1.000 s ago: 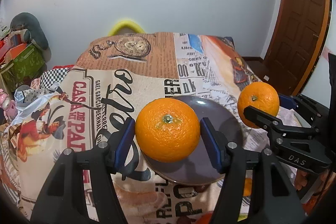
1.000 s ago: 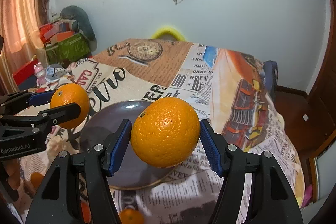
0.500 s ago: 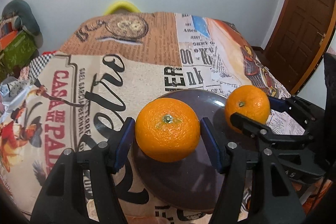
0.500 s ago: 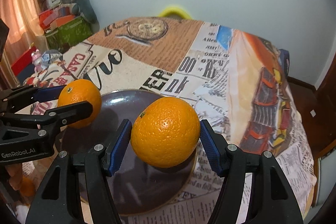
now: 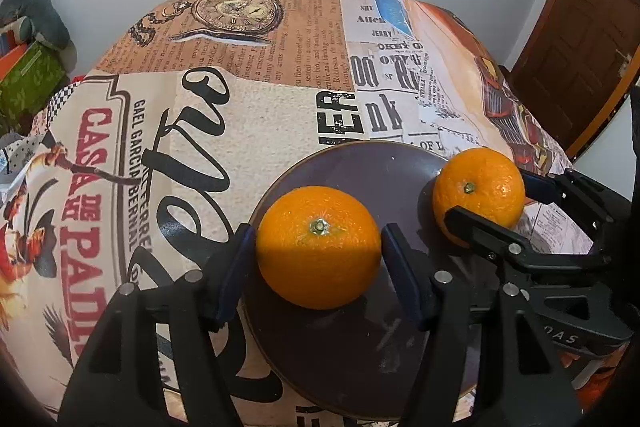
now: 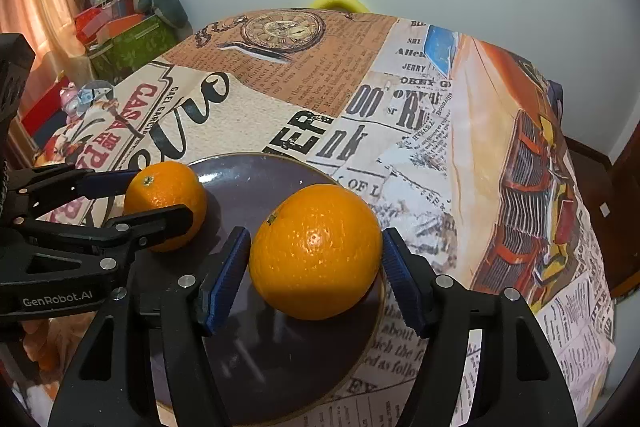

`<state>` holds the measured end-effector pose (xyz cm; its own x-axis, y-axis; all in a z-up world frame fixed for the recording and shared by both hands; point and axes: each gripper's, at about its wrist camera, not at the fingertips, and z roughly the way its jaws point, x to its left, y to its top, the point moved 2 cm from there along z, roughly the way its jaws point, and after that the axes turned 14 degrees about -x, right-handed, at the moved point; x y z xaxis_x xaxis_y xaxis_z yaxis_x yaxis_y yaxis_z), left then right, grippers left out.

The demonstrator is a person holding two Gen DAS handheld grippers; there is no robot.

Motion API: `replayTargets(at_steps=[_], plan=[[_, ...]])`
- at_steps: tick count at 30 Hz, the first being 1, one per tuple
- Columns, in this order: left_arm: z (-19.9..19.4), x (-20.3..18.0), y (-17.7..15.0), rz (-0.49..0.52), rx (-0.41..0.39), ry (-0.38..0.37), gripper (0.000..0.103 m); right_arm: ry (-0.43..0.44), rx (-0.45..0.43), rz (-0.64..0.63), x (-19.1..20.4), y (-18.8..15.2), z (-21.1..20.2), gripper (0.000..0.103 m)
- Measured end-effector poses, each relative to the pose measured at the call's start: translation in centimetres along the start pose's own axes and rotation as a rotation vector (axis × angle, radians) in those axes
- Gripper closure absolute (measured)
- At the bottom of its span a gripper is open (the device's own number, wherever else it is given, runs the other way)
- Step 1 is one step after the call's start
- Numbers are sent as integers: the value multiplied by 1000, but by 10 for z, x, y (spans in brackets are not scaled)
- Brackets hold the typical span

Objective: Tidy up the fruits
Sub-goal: 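Carry the orange onto the purple plate with the right tool while the left tool carries another orange there, then grasp a corn cob with the right tool while the left tool grasps the other cob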

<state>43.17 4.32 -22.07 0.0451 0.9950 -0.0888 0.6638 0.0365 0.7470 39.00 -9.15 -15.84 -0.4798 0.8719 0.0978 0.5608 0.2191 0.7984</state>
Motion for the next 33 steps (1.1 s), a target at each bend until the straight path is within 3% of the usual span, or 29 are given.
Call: replayTargets(at_steps=[10, 22, 33], plan=[[-38, -5, 5, 34, -59, 19, 38, -7, -47, 17, 3, 7, -31, 34], [-126, -11, 2, 46, -158, 37, 38, -46, -148, -51, 32, 12, -107, 32], [-200, -10, -25, 40, -200, 48, 37, -96, -207, -65, 46, -4, -181, 25]])
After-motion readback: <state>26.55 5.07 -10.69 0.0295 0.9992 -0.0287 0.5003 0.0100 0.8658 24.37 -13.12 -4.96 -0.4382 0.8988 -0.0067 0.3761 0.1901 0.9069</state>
